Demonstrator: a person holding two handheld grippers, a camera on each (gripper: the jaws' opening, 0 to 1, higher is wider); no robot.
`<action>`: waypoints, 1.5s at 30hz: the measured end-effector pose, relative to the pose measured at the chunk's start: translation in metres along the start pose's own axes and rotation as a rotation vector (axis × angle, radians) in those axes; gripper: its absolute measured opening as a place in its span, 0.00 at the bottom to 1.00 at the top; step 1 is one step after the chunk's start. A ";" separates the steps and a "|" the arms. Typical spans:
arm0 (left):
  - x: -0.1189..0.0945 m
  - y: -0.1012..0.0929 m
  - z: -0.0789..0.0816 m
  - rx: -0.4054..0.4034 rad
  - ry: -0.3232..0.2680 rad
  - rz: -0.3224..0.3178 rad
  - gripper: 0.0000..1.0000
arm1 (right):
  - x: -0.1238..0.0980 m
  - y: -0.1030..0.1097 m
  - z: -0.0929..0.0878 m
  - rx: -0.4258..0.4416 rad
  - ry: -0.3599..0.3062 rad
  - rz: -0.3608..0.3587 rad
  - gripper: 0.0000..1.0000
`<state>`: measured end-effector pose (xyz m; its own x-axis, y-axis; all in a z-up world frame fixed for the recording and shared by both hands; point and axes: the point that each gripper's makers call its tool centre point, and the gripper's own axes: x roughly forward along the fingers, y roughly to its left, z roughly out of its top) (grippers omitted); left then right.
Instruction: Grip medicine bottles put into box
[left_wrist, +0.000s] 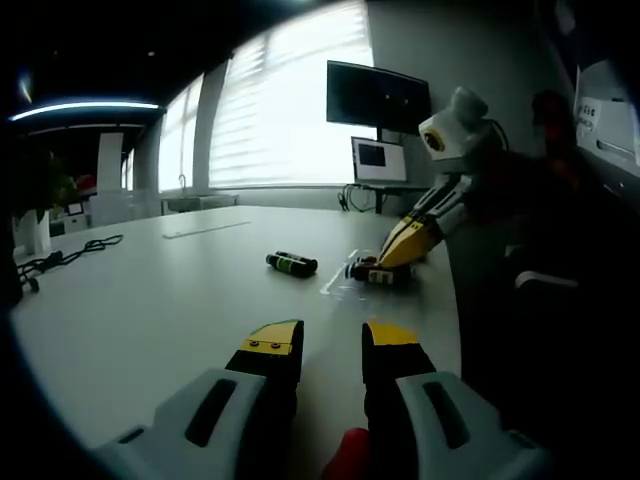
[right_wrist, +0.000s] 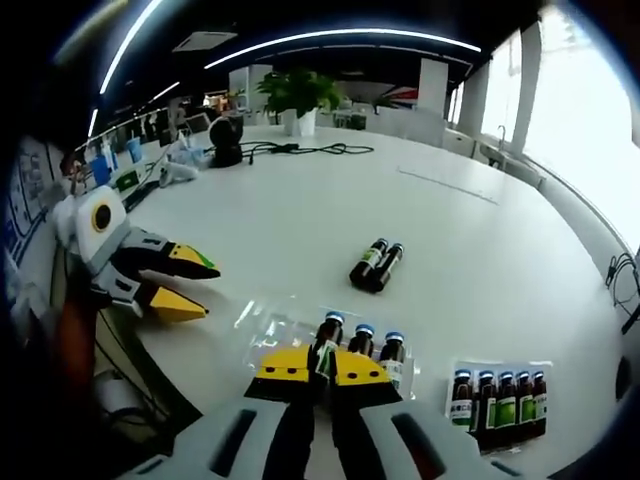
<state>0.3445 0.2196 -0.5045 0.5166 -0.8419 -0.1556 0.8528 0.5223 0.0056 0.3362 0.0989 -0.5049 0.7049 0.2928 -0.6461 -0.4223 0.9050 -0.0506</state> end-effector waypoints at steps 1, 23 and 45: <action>0.000 0.000 0.000 0.000 -0.001 0.000 0.18 | 0.001 0.000 -0.001 0.000 0.008 -0.002 0.01; 0.000 0.000 0.000 -0.001 -0.003 -0.002 0.18 | 0.008 0.002 -0.001 -0.036 0.030 -0.023 0.00; 0.000 0.001 0.000 -0.003 -0.002 0.002 0.17 | -0.013 0.008 -0.012 -0.105 0.082 -0.007 0.01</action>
<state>0.3449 0.2200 -0.5042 0.5184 -0.8413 -0.1533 0.8515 0.5243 0.0027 0.3171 0.0988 -0.5059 0.6608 0.2561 -0.7056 -0.4778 0.8684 -0.1323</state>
